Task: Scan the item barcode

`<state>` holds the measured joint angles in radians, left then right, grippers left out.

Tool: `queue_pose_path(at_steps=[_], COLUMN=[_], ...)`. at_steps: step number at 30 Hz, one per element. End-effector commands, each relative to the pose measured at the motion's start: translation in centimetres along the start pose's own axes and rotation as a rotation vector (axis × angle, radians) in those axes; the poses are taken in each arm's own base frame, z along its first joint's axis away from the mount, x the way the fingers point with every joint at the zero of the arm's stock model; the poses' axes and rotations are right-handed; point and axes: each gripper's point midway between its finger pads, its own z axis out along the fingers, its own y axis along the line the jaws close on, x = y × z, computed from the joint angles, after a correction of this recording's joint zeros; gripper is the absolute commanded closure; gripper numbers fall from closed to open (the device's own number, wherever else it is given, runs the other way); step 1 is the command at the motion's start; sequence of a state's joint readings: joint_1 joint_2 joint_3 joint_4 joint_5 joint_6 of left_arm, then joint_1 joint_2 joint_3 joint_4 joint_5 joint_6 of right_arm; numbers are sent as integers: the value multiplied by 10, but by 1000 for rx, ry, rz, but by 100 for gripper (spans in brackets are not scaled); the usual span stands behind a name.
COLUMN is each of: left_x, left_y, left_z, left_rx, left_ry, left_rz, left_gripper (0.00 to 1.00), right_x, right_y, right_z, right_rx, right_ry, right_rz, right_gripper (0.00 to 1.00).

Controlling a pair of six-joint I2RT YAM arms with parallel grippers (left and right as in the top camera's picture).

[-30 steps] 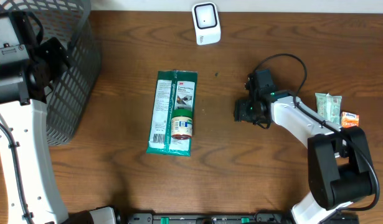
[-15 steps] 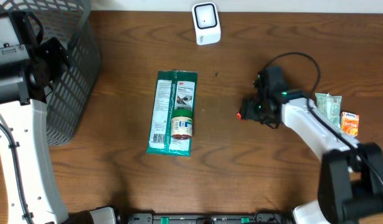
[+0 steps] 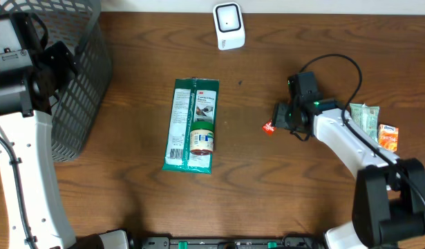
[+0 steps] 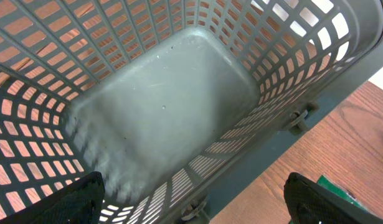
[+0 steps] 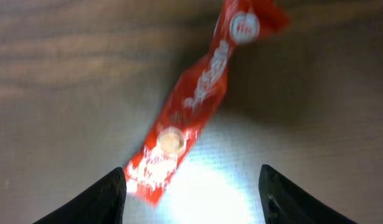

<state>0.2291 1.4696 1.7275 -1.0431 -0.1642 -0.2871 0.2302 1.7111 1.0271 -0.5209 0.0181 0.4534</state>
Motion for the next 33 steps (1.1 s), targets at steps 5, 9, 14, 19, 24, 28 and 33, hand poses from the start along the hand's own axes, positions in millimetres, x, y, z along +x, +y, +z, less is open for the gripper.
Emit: queue_pose_path(at_steps=[5,9,14,19,24,28,33], left_x=[-3,-3,-3,-3,-3,-3,-3], left_y=[4,4,4,4,4,4,4], left_z=[-1,-1,-1,-1,-1,-1,-1], left_rx=[-14,-14,-14,-14,-14,-14,-14], left_ry=[-9,-9,-9,-9,-10,-10,-10], left_rz=[4,4,5,4,4,4,4], left_gripper=[8,8,8,7,8,7,8], right_x=[-18,-12,-6,-8,-15,-7,16], right_y=[-2,-3,-7,-3,30,45,67], right_z=[35,48,52,42,8,-24,-44], right_rx=[33,39,54,32,-148,-253,-410], right_ry=[-67,-43,-18,-22,-42,-19,74], right_rz=[52,67,65,61,-84,-121,-158], right_gripper=[39,44,59,99,99,99,99])
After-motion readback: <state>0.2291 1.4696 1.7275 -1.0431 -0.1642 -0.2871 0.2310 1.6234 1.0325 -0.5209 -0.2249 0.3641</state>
